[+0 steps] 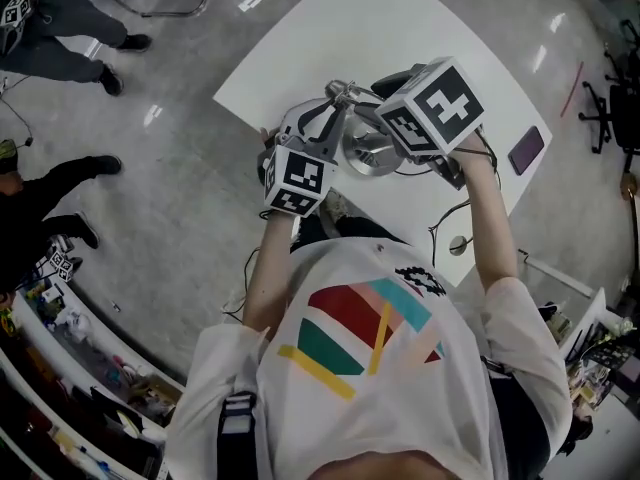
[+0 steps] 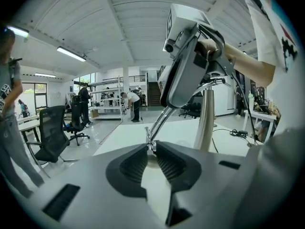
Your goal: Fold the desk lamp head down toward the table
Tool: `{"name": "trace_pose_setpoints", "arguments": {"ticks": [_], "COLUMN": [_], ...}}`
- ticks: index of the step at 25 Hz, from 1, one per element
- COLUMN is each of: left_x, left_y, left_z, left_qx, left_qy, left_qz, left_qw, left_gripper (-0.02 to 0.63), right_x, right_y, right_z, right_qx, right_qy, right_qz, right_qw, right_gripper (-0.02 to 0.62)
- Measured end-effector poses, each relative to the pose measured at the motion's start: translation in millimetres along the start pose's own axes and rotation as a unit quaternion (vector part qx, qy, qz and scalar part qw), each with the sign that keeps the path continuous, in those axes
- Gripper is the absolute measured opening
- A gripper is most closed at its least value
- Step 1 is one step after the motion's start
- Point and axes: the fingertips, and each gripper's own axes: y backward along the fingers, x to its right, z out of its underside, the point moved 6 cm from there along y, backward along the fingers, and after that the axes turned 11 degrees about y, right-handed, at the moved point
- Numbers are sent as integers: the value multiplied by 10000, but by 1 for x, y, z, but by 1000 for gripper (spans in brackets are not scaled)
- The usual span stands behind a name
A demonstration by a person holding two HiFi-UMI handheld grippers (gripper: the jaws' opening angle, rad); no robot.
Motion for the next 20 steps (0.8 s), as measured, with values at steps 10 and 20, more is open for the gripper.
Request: {"name": "trace_pose_setpoints", "arguments": {"ticks": [10,20], "left_x": [9,-2], "left_y": [8,8], "left_z": [5,4], "left_qx": [150,-48], "left_qy": [188,531], "left_qz": [-12,313], "left_qw": [9997,9981], "left_gripper": [89,89], "right_x": [-15,-16], "right_y": [2,-6], "right_z": [5,4], "right_qx": [-118,-91], "right_qy": [146,282], "right_qz": [348,567], "right_qw": [9992,9980], "right_gripper": [150,150]}}
